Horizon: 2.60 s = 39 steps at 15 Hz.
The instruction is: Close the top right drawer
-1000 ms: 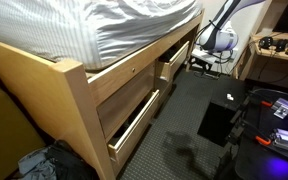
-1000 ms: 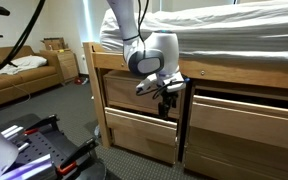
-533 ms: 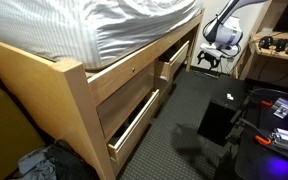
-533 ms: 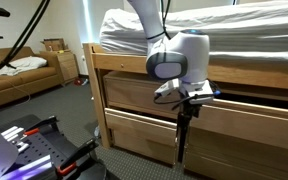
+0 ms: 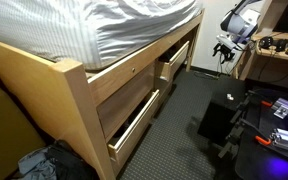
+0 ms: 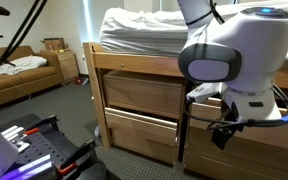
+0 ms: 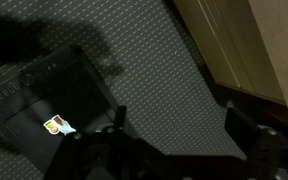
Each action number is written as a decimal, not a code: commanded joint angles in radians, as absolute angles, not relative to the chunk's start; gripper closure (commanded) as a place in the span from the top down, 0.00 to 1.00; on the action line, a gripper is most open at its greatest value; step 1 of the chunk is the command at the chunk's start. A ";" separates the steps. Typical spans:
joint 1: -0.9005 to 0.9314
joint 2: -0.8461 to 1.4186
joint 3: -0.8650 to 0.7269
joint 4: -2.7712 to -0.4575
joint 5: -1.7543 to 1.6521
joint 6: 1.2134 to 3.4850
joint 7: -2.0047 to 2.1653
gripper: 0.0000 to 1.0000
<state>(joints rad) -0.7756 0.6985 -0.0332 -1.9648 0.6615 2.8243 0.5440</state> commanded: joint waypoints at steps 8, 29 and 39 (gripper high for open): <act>-1.324 0.653 0.068 -1.790 0.567 2.383 -0.253 1.00; -1.162 0.723 0.042 -1.756 0.574 2.351 -0.224 1.00; -0.988 0.772 0.013 -1.796 0.469 2.391 -0.306 1.00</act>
